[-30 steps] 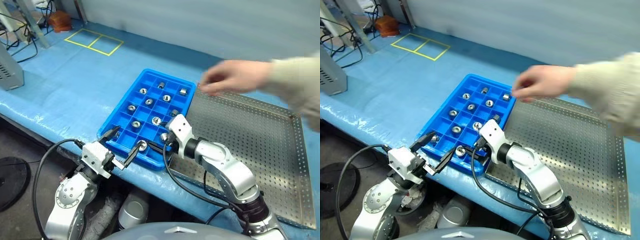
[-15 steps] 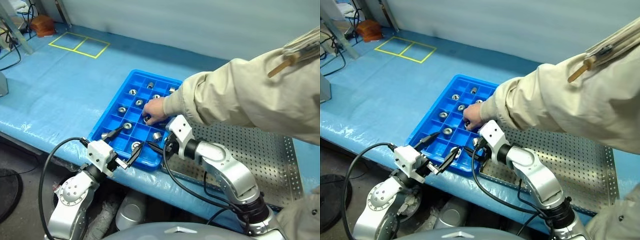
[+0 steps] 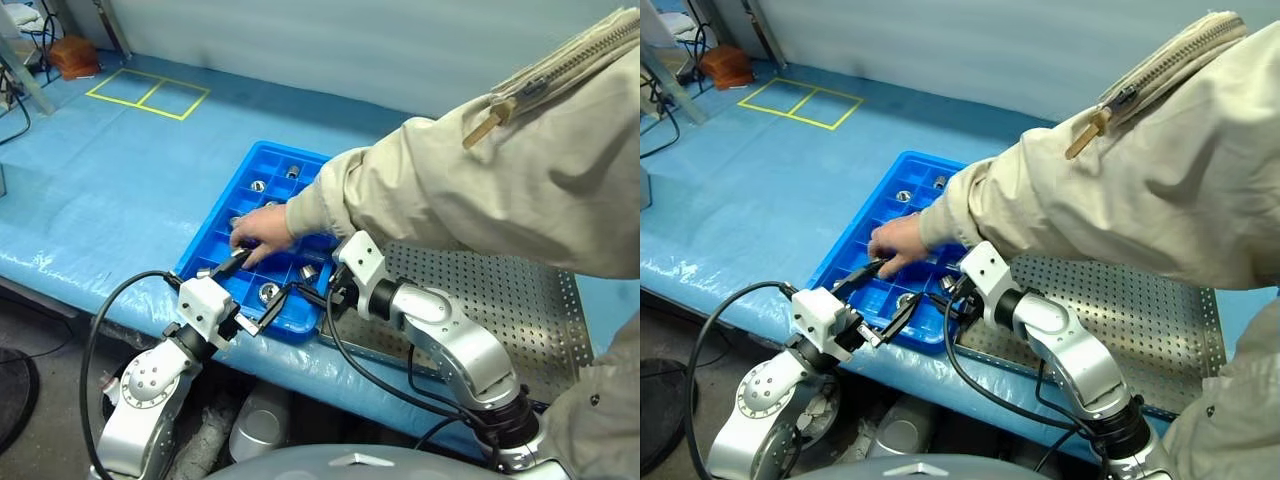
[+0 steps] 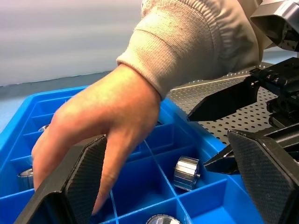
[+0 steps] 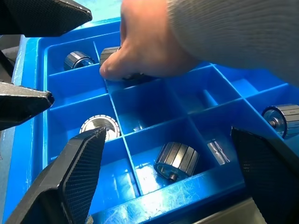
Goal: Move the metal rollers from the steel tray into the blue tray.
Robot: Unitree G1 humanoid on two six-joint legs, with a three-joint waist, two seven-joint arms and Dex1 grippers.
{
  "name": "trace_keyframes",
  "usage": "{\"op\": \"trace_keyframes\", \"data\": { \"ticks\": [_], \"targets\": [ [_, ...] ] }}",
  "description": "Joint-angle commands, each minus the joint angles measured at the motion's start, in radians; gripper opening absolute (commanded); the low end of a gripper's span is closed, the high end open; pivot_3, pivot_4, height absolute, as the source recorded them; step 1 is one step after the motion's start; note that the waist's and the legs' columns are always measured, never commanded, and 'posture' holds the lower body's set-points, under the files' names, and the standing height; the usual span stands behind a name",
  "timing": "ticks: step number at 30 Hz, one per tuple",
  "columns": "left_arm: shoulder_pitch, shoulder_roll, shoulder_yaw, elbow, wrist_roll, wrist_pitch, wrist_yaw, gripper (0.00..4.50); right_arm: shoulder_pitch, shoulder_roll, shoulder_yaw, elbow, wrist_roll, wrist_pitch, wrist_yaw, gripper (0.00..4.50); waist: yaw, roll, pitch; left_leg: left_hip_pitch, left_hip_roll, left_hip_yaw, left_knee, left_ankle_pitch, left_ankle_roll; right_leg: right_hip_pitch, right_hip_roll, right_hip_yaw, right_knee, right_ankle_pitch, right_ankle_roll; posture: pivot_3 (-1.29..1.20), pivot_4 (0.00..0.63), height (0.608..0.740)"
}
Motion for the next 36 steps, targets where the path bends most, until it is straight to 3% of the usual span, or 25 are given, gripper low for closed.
{"op": "trace_keyframes", "data": {
  "ticks": [1, 36],
  "targets": [
    [-0.004, 0.005, -0.005, -0.044, -0.006, -0.004, -0.003, 4.5, -0.003, 0.0, -0.009, -0.04, 0.011, -0.012, 0.001, 4.49, -0.004, 0.0, 0.0, 0.0, 0.0, 0.0, 0.0, 0.0, 0.0, 0.0, 0.0, 0.0, 0.0, 0.0, 0.0, 0.39, 0.15, 0.74],
    [0.003, 0.011, -0.015, -0.041, -0.007, -0.008, -0.007, 4.5, -0.007, -0.004, -0.004, -0.037, 0.002, -0.015, -0.004, 4.49, -0.029, 0.0, 0.0, 0.0, 0.0, 0.0, -0.001, 0.0, 0.0, 0.0, 0.0, 0.0, 0.0, 0.0, 0.0, 0.39, 0.15, 0.74]
  ]
}}
